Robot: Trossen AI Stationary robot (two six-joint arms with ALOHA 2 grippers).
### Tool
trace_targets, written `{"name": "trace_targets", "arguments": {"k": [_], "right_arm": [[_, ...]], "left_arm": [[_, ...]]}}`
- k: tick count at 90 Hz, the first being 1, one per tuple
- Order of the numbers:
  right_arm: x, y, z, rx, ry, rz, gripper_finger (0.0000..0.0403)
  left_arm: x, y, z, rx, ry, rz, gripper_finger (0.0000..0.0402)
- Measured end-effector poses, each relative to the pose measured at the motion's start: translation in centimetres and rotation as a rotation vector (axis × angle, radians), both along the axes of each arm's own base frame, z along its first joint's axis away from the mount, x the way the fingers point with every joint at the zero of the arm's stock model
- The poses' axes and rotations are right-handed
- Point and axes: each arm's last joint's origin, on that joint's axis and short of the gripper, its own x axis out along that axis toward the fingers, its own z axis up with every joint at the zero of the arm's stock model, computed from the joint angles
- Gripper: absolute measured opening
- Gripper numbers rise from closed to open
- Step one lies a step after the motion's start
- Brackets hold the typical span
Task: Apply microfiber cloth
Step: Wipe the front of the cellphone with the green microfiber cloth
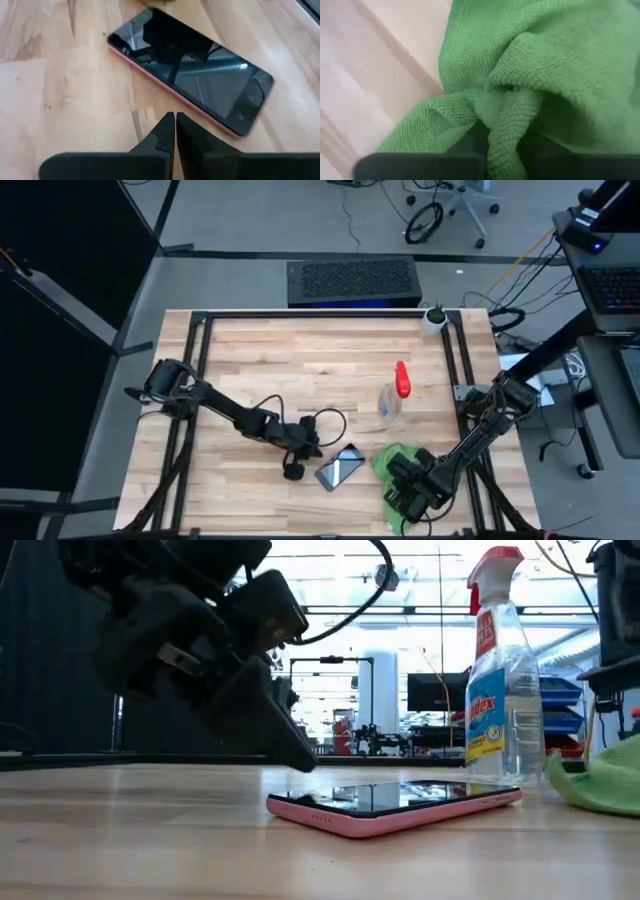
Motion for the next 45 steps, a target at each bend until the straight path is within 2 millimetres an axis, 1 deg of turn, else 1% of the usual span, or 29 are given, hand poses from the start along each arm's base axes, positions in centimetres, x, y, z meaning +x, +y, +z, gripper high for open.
{"name": "trace_targets", "arguments": {"k": [9,17,22,30,36,45], "right_arm": [[1.9,-0.2,1.7,-0.048,-0.092,0.064,0.0016],[2.9,-0.7,1.7,-0.057,-0.113,0.103,0.0012],[3.5,-1.1,1.7,-0.058,-0.120,0.109,0.0007],[4.0,-1.4,1.3,-0.064,-0.121,0.109,0.0005],[4.2,-1.3,0.5,-0.061,-0.093,0.111,0.0005],[4.5,-1.1,-1.0,-0.066,-0.060,0.119,0.0006]], "left_arm": [[-0.2,-0.5,1.1,0.012,-0.042,-0.034,0.0000],[-0.2,-0.7,1.7,0.028,-0.087,-0.054,0.0000],[0.0,-0.3,1.6,0.044,-0.092,-0.044,0.0000],[0.4,0.5,0.7,0.060,-0.068,-0.014,0.0000],[0.4,0.8,-0.6,0.062,-0.023,0.004,0.0000],[0.8,0.6,-2.2,0.044,-0.011,0.002,0.0000]]}}
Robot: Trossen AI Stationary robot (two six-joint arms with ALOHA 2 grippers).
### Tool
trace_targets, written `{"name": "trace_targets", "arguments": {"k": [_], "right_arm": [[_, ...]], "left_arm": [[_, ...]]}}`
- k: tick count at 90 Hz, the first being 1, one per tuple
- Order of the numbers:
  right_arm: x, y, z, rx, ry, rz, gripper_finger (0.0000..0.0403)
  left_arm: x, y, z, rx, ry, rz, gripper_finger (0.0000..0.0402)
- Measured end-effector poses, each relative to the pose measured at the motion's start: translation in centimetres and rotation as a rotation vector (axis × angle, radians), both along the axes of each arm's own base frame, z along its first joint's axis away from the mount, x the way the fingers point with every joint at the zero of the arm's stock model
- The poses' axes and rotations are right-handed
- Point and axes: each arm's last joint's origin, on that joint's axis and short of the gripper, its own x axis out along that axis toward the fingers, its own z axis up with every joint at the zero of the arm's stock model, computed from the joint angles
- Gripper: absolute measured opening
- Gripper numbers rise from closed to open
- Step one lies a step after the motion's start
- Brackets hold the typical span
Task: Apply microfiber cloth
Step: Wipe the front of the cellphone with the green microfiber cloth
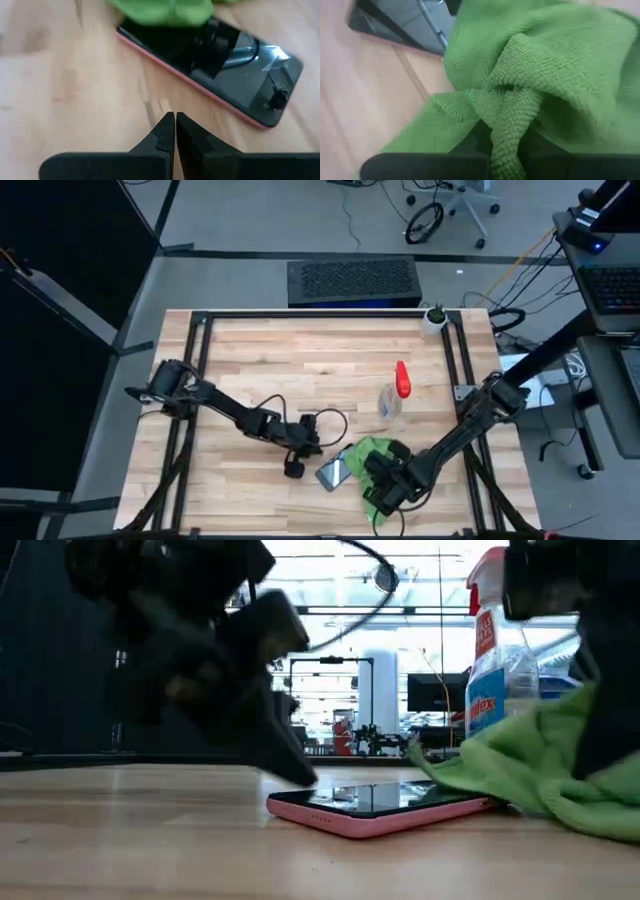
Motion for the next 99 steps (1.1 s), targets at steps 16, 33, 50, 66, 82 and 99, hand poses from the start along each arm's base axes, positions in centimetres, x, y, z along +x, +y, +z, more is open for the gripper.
{"name": "trace_targets", "arguments": {"k": [16,33,50,66,82,99], "right_arm": [[0.7,-0.5,-1.1,-0.035,0.016,-0.008,0.0006],[1.8,-2.6,-1.1,-0.136,0.018,-0.013,0.0006],[2.4,-3.8,-0.6,-0.151,0.041,0.019,0.0006],[2.7,-3.0,3.4,-0.094,-0.059,0.075,0.0006],[3.3,-1.0,4.7,0.021,-0.168,0.221,0.0006],[3.6,-0.5,3.8,0.044,-0.161,0.248,0.0006]], "left_arm": [[0.4,-1.1,-0.8,-0.105,-0.033,-0.021,0.0000],[0.4,-2.3,-0.2,-0.177,-0.100,-0.066,0.0000],[0.5,-2.4,-0.1,-0.178,-0.108,-0.062,0.0000],[0.9,-2.6,1.9,-0.193,-0.178,-0.068,0.0000],[1.9,-1.6,2.8,-0.114,-0.245,-0.091,0.0000],[2.7,0.6,0.6,-0.079,-0.192,-0.047,0.0000]]}}
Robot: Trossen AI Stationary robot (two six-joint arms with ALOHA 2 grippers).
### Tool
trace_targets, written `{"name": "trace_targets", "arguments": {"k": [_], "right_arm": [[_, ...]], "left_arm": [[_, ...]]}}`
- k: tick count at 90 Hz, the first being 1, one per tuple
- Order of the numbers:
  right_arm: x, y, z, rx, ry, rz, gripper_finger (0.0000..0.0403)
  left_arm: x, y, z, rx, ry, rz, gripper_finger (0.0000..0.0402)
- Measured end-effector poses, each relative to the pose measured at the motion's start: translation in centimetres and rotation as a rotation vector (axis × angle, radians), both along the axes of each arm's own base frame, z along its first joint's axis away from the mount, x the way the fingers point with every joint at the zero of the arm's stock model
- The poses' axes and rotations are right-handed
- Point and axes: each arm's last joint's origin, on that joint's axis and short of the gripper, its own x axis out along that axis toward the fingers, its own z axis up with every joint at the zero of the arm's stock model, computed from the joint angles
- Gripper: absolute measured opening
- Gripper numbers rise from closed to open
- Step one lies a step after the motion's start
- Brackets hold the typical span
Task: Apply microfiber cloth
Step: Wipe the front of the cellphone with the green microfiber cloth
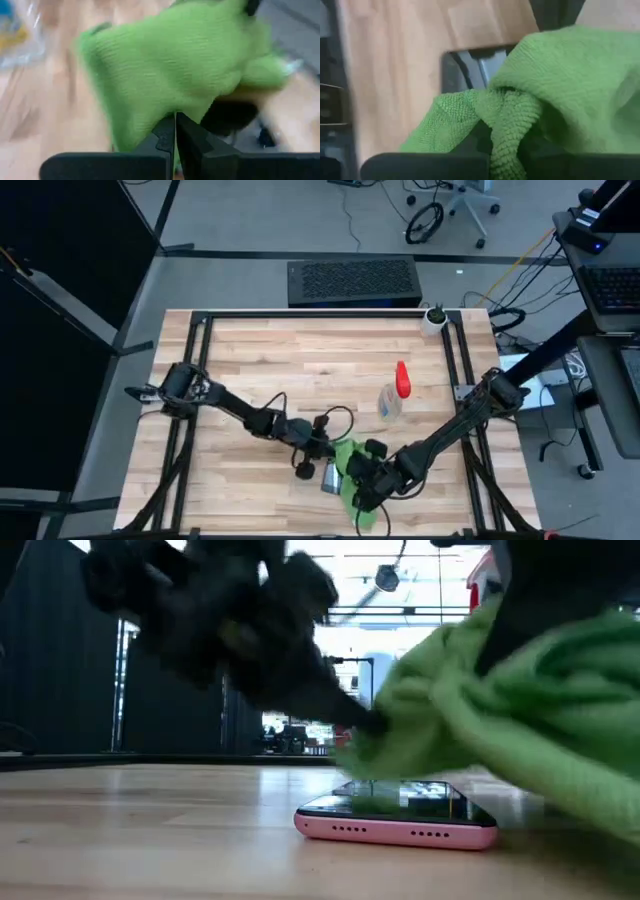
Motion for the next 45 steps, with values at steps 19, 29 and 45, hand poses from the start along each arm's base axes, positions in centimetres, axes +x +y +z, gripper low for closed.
{"name": "trace_targets", "arguments": {"k": [19,29,45], "right_arm": [[-2.3,2.9,2.3,0.073,-0.060,0.130,0.0006],[-2.9,3.9,3.2,0.081,-0.140,0.143,0.0006],[-2.0,4.3,3.1,-0.008,-0.266,0.166,0.0006]], "left_arm": [[0.3,0.3,0.3,-0.018,-0.041,-0.012,0.0000],[0.5,0.2,0.8,-0.032,-0.085,-0.016,0.0000],[0.5,0.1,0.9,-0.054,-0.100,-0.051,0.0000]]}}
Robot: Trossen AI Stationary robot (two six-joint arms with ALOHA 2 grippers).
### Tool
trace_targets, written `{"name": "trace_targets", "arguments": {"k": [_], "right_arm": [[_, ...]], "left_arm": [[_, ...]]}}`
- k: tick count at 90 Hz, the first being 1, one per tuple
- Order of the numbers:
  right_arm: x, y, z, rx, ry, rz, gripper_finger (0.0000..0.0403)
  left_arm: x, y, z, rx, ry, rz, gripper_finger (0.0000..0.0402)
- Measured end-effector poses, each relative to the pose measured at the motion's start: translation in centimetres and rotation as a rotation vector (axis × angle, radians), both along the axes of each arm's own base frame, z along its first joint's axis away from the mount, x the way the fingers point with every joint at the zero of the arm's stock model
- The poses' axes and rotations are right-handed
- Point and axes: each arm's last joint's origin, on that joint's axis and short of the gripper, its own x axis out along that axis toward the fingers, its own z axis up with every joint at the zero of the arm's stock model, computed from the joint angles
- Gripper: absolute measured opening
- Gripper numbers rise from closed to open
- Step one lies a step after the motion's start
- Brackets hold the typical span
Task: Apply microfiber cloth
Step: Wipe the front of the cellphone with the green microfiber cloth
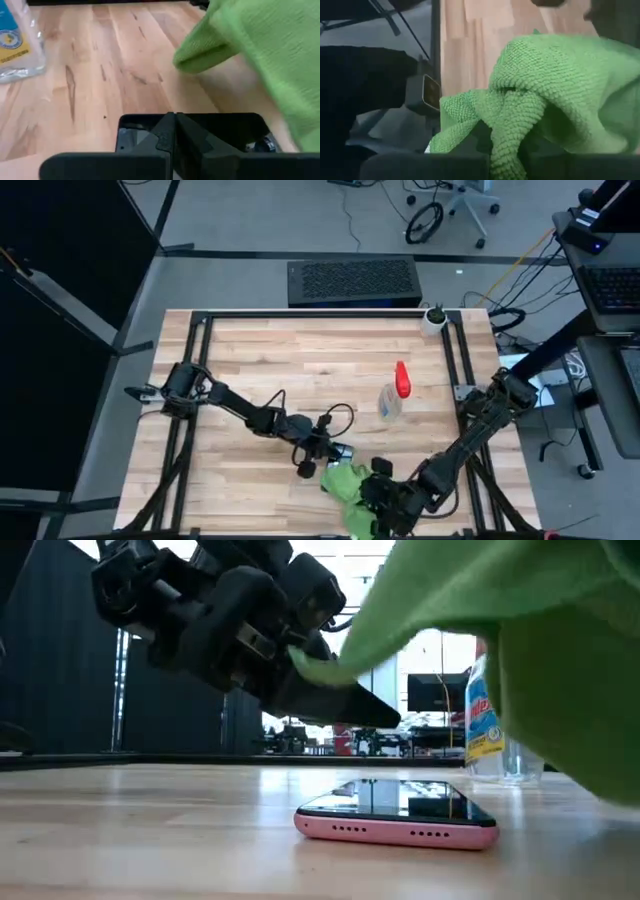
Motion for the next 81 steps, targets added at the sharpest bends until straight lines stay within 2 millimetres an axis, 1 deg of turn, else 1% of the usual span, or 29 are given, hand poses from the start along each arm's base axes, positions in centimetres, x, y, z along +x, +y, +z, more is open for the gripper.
{"name": "trace_targets", "arguments": {"k": [9,15,24,32,42,52,63,73,81], "right_arm": [[1.4,-0.9,-0.9,-0.070,-0.006,0.020,0.0006],[2.2,-1.7,-1.4,-0.072,0.027,0.039,0.0006],[3.3,-2.8,-2.3,-0.048,0.080,0.067,0.0006],[4.1,-3.6,-3.3,-0.039,0.121,0.061,0.0006],[4.9,-4.4,-4.4,-0.032,0.141,0.018,0.0006],[5.7,-4.7,-5.5,-0.002,0.154,-0.001,0.0006],[6.0,-4.9,-7.1,0.018,0.201,-0.010,0.0006],[6.0,-4.8,-7.6,0.051,0.239,-0.041,0.0006],[5.3,-4.5,-7.7,0.073,0.298,-0.086,0.0007]], "left_arm": [[0.0,0.0,-0.3,-0.003,0.001,-0.008,0.0000],[0.2,-0.1,-0.8,-0.008,-0.010,-0.010,0.0000],[0.6,-0.3,-2.2,-0.014,-0.007,-0.025,0.0000],[0.8,-0.3,-3.7,-0.005,0.033,-0.027,0.0000],[1.1,-0.3,-4.3,-0.006,0.032,-0.025,0.0000],[1.3,-0.3,-4.6,-0.006,0.035,-0.023,0.0000],[1.4,-0.3,-4.6,-0.005,0.037,-0.023,0.0000],[1.4,-0.3,-4.6,-0.004,0.039,-0.023,0.0000],[1.4,-0.3,-4.7,-0.005,0.050,-0.033,0.0000]]}}
